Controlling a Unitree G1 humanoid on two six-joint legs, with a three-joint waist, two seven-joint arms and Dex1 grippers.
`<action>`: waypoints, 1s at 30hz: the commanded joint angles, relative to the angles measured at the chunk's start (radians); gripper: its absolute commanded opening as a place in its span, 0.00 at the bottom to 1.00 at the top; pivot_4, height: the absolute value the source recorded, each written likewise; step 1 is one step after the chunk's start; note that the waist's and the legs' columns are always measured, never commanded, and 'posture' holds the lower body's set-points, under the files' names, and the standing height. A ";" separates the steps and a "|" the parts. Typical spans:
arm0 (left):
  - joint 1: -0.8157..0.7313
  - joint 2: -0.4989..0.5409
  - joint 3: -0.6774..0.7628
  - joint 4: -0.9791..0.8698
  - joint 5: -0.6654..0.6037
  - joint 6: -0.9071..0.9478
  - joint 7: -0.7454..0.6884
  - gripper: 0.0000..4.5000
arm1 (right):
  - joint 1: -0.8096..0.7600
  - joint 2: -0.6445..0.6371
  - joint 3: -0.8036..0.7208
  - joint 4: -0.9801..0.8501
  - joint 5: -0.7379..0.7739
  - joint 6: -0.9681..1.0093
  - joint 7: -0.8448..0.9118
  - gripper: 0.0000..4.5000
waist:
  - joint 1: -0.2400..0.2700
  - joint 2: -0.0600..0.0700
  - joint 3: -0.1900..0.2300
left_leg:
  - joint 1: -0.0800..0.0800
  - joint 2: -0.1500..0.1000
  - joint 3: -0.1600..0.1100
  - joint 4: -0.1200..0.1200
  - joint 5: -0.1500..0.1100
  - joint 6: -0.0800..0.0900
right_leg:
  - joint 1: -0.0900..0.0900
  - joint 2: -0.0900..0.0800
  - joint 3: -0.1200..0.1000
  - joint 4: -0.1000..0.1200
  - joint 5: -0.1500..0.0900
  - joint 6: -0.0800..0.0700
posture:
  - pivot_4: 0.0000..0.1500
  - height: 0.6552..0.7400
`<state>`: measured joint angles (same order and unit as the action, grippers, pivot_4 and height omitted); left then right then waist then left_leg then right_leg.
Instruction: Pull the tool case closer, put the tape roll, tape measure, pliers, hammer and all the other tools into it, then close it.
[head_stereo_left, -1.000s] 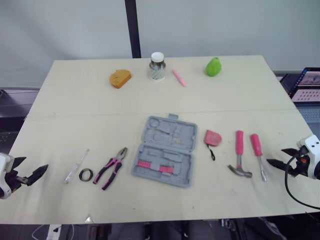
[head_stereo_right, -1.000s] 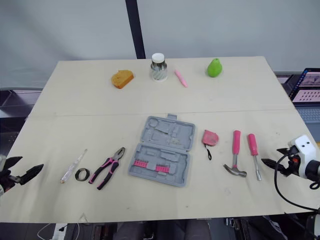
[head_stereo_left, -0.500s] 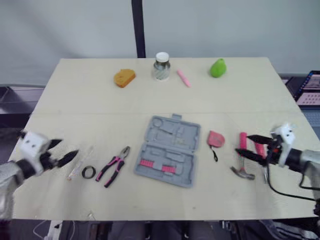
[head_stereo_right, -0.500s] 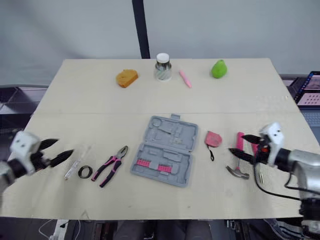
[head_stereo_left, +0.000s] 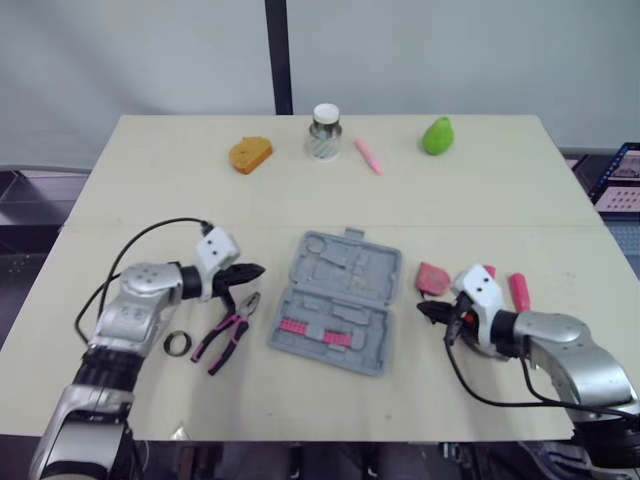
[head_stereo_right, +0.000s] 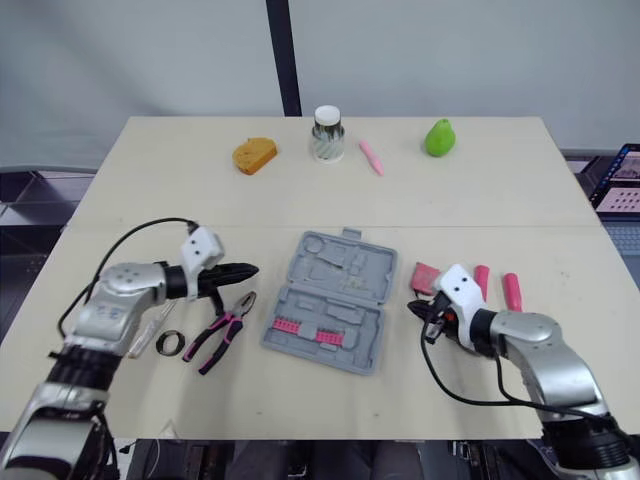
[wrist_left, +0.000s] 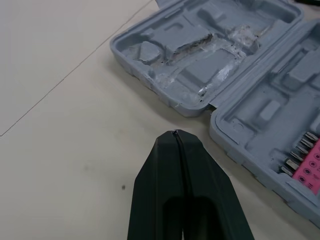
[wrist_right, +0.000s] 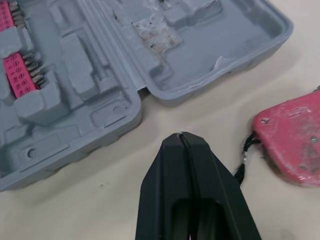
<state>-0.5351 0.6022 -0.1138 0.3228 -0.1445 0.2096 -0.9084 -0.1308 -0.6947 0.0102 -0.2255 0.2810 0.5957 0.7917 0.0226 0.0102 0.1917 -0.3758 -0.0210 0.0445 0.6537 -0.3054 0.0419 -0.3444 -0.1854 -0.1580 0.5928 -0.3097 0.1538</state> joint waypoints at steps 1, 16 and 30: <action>-0.045 -0.011 -0.047 0.090 0.061 -0.055 -0.024 0.00 | -0.004 0.008 0.016 -0.054 -0.024 0.033 -0.052 0.00 | 0.000 0.000 0.000 | 0.000 0.000 0.000 0.000 0.000 0.000 | 0.000 0.000 0.000 0.000 0.000 0.000 | 1.00 1.00; -0.136 -0.117 -0.099 0.313 0.164 -0.195 -0.008 0.00 | -0.017 0.042 0.076 -0.082 -0.069 0.107 -0.122 0.00 | 0.002 0.000 0.000 | -0.004 0.001 -0.002 0.005 -0.001 0.001 | -0.001 0.000 0.000 0.001 0.000 0.000 | 1.00 1.00; -0.147 -0.168 -0.091 0.358 0.178 -0.230 0.006 0.00 | -0.116 0.110 0.133 0.056 -0.116 0.059 -0.116 0.00 | 0.002 -0.001 -0.001 | -0.015 0.000 -0.002 0.011 0.000 0.001 | -0.012 0.000 0.000 0.008 0.001 -0.001 | 1.00 1.00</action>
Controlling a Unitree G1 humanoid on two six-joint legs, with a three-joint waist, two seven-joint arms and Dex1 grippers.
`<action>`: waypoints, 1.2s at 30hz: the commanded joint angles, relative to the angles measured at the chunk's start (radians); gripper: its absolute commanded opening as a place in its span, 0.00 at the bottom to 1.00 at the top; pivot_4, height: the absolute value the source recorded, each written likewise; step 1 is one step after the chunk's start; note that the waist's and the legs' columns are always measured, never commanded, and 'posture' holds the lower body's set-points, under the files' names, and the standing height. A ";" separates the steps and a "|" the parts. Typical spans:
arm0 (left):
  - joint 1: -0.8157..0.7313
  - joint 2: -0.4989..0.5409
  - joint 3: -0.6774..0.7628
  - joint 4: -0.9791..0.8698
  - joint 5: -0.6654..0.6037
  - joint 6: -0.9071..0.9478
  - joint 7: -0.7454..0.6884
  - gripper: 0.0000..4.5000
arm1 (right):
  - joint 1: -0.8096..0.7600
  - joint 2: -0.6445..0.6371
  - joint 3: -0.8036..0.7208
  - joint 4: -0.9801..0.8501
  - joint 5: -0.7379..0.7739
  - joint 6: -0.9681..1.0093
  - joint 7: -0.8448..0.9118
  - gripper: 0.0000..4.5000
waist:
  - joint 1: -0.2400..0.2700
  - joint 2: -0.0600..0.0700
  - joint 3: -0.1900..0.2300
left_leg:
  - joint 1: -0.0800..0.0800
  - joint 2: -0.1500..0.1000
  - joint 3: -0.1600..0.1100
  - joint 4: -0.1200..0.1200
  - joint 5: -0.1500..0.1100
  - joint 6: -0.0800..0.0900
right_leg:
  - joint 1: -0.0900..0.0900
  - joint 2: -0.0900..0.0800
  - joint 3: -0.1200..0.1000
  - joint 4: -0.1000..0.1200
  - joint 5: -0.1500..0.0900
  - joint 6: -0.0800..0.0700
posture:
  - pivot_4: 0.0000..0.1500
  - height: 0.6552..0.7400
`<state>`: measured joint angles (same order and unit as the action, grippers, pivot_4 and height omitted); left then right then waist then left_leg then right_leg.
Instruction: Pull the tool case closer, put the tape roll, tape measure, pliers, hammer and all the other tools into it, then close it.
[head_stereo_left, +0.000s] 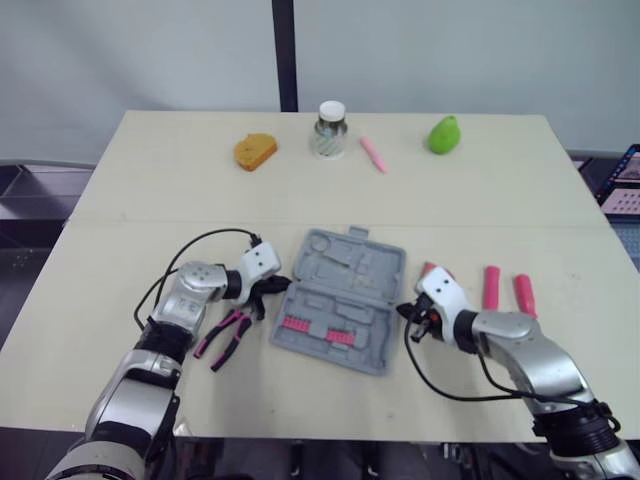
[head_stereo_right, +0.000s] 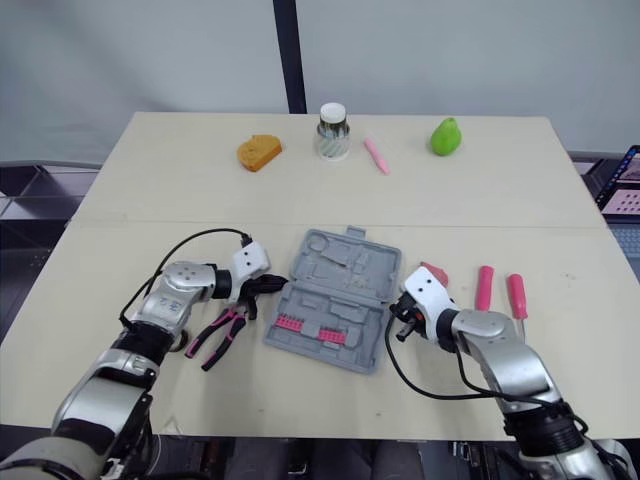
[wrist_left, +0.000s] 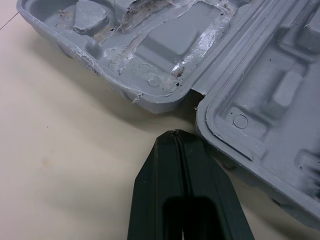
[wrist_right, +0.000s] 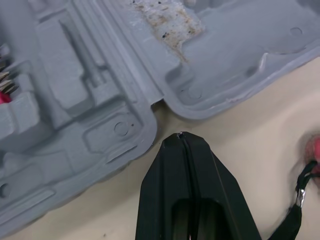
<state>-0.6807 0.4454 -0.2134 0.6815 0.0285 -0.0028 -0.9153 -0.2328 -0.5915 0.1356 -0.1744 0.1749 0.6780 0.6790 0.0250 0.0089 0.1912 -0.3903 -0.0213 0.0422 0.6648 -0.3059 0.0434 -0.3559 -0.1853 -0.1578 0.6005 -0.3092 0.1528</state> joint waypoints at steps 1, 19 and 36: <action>-0.001 -0.014 0.012 -0.003 0.003 -0.027 0.018 0.00 | -0.019 0.009 0.010 0.008 -0.011 -0.025 -0.001 0.00 | -0.001 0.000 0.000 | 0.000 0.000 0.000 0.000 0.000 0.000 | 0.000 0.000 0.000 0.000 0.000 0.000 | 1.00 1.00; 0.101 -0.013 -0.011 -0.206 -0.028 0.081 -0.061 0.00 | 0.013 -0.013 0.033 -0.046 0.019 -0.036 0.089 0.00 | -0.003 0.000 0.000 | 0.000 0.000 0.000 0.000 0.000 0.000 | -0.001 0.000 0.000 0.001 0.000 0.000 | 1.00 1.00; 0.515 0.192 0.027 -0.838 -0.091 0.431 -0.079 0.00 | 0.114 -0.104 0.072 -0.203 0.084 -0.004 0.226 0.00 | -0.002 0.000 0.000 | 0.000 0.003 0.000 0.000 0.000 0.000 | -0.002 0.000 0.002 0.001 0.000 0.000 | 1.00 1.00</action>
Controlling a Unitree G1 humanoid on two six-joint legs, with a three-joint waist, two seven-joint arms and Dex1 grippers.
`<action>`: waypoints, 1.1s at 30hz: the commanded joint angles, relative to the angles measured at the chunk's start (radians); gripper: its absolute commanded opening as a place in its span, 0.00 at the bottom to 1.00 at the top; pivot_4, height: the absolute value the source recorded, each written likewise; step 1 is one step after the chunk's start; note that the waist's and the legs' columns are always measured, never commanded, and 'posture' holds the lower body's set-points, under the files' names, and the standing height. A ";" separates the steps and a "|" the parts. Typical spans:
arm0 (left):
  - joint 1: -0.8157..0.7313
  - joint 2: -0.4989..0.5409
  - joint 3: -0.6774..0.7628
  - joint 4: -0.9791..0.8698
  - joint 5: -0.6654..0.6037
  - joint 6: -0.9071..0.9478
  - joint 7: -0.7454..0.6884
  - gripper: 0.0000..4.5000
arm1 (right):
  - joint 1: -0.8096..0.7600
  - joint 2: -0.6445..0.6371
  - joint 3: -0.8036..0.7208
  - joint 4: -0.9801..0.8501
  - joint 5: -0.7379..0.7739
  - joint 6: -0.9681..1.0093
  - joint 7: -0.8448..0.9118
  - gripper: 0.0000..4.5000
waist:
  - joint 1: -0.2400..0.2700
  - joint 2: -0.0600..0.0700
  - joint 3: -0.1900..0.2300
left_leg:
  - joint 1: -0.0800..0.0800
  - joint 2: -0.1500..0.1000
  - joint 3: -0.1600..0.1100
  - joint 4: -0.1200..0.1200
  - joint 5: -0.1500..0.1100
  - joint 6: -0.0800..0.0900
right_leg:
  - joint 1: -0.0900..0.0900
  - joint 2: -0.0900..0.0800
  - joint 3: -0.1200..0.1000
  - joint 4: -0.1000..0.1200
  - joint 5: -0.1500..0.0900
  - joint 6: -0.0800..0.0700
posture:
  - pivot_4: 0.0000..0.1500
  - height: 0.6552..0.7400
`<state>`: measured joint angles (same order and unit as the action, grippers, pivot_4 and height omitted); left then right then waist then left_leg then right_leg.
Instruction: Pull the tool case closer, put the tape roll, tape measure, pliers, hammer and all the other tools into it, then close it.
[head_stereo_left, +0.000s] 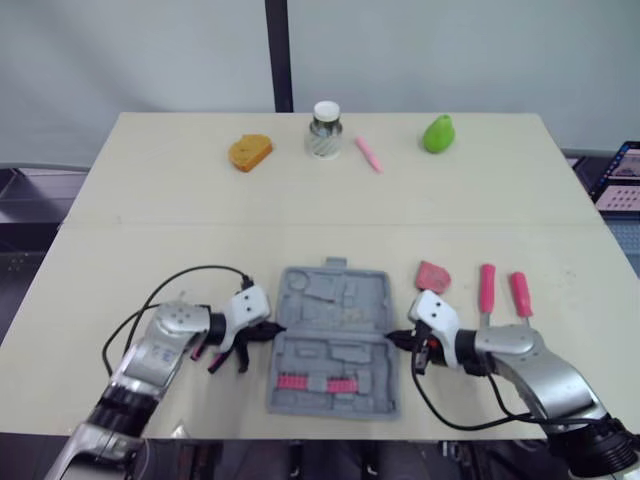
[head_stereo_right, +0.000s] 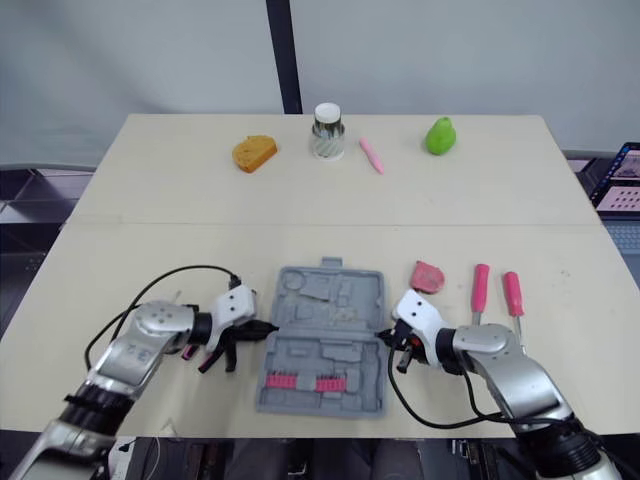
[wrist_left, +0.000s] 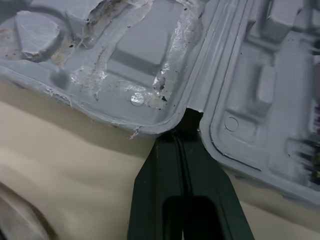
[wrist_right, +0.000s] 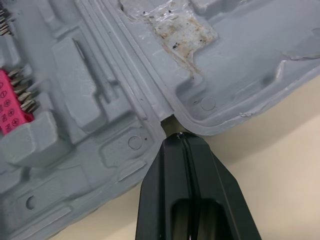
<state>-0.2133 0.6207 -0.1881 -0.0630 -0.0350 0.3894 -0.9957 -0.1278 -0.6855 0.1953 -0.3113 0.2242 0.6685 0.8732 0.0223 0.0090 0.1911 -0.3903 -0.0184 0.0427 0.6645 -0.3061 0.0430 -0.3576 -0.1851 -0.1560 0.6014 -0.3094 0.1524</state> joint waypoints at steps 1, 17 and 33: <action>0.067 0.022 0.004 -0.114 -0.030 0.049 0.006 0.00 | 0.016 -0.013 0.014 -0.079 0.044 0.014 0.040 0.00 | 0.001 0.000 0.000 | 0.000 0.000 0.000 0.000 0.000 0.000 | 0.000 0.000 0.000 0.000 0.000 0.000 | 1.00 1.00; 0.181 0.041 0.003 -0.234 -0.063 0.134 0.055 0.00 | 0.086 -0.051 0.022 -0.163 0.094 0.068 0.054 0.00 | 0.003 0.000 0.000 | 0.000 0.000 0.000 0.000 -0.001 0.000 | 0.000 0.000 0.000 0.000 0.000 0.000 | 1.00 1.00; 0.264 0.092 0.027 -0.283 -0.092 0.156 0.070 0.00 | 0.100 -0.058 0.036 -0.168 0.100 0.069 0.048 0.00 | 0.002 0.000 0.000 | 0.001 0.001 0.000 0.000 -0.001 -0.001 | 0.000 0.000 0.000 0.000 -0.001 -0.001 | 1.00 1.00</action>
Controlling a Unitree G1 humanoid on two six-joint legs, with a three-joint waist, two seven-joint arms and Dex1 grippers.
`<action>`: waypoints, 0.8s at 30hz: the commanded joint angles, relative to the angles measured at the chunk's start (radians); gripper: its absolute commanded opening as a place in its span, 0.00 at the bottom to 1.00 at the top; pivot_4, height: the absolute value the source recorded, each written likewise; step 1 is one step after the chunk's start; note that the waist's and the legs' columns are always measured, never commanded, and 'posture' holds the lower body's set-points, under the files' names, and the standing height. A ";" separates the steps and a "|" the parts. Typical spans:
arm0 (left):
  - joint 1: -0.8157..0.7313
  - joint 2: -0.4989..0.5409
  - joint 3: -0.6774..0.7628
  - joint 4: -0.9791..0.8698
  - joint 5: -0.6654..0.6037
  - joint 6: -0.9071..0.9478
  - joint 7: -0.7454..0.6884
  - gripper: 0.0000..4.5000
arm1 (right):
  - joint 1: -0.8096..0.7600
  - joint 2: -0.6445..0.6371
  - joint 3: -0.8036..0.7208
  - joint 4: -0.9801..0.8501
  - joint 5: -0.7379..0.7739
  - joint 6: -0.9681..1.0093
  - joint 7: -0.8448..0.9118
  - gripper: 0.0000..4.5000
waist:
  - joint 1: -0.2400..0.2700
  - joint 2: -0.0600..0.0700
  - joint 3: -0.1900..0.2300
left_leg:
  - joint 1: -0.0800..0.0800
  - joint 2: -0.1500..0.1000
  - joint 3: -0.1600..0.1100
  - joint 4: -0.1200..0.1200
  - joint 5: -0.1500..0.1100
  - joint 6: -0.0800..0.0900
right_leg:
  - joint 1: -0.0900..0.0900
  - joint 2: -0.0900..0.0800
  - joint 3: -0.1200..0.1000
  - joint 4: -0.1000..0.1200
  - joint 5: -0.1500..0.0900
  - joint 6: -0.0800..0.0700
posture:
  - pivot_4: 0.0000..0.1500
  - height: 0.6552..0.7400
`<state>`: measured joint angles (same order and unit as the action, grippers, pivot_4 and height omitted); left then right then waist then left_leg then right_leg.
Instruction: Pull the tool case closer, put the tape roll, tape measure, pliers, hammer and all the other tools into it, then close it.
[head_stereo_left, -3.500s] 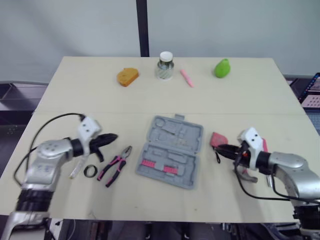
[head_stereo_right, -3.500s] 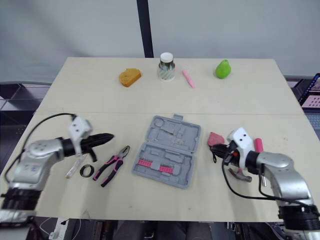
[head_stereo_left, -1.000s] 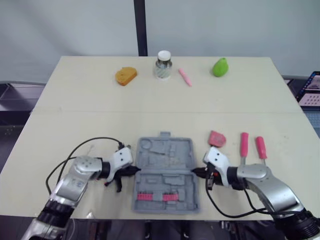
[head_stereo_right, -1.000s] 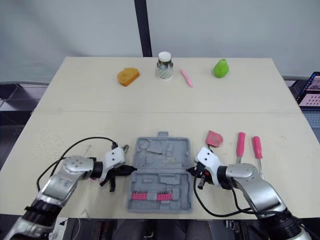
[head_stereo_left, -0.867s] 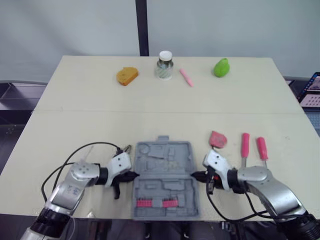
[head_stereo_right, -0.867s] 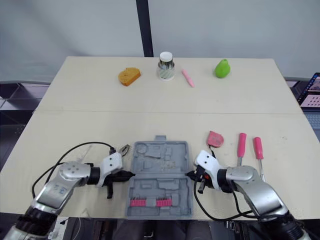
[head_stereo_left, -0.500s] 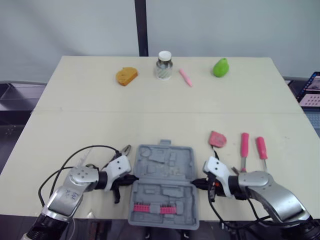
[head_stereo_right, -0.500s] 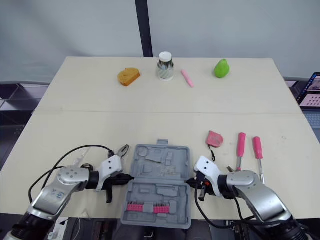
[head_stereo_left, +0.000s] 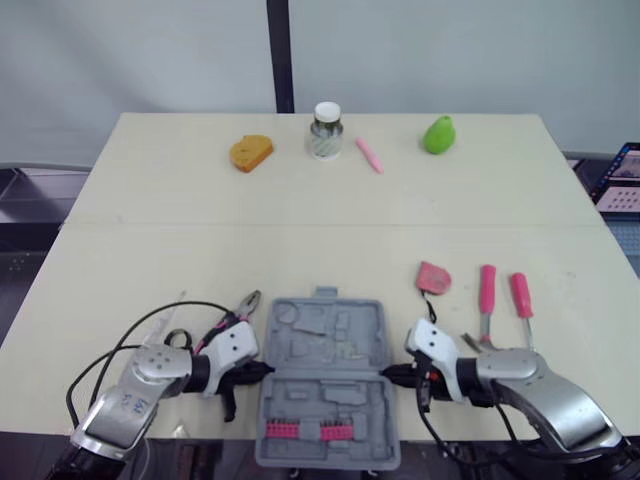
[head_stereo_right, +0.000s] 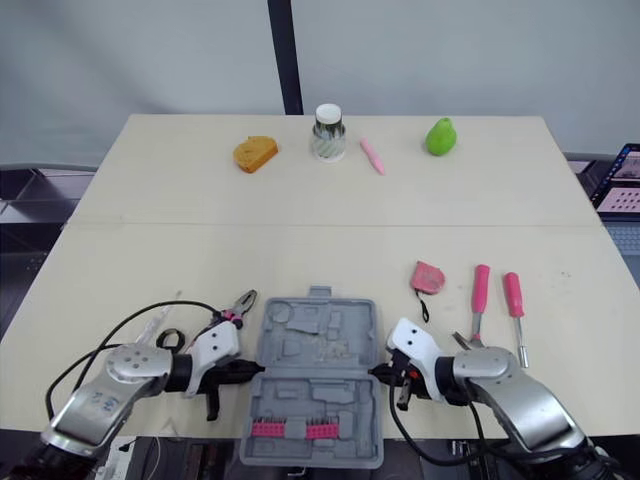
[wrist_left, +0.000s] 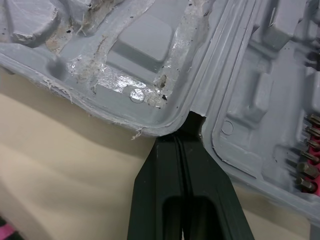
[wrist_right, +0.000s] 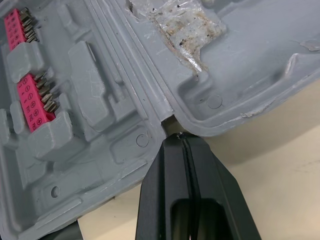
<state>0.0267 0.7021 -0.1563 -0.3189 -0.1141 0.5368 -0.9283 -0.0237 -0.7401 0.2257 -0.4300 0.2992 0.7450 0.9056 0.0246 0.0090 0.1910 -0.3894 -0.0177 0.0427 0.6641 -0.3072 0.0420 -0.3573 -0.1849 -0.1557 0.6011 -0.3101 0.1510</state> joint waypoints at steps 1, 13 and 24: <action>0.025 0.012 -0.004 -0.028 -0.015 0.010 0.004 0.00 | -0.005 -0.004 0.007 -0.049 0.025 -0.009 0.017 0.00 | 0.000 0.000 0.000 | 0.000 0.000 0.000 0.000 0.000 0.000 | 0.000 0.000 0.000 0.000 0.000 0.000 | 1.00 1.00; 0.044 0.023 0.000 -0.039 -0.022 0.016 0.013 0.00 | 0.002 -0.004 0.008 -0.054 0.028 -0.007 0.012 0.00 | 0.001 0.000 0.000 | 0.000 0.000 0.000 0.000 0.000 0.000 | 0.000 0.000 0.000 0.000 0.000 0.000 | 1.00 1.00; 0.031 0.024 0.000 -0.025 -0.022 0.009 0.019 0.00 | 0.012 -0.007 0.006 -0.059 0.027 -0.011 0.011 0.00 | 0.001 0.000 0.000 | 0.000 0.000 0.000 0.000 0.000 0.000 | 0.000 0.000 0.000 0.000 0.000 0.000 | 1.00 1.00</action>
<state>0.0515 0.7143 -0.1529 -0.3404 -0.1287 0.5450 -0.9109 -0.0174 -0.7402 0.2295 -0.4335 0.3021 0.7444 0.9054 0.0255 0.0090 0.1910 -0.3894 -0.0177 0.0427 0.6642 -0.3073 0.0420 -0.3572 -0.1849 -0.1557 0.6011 -0.3101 0.1508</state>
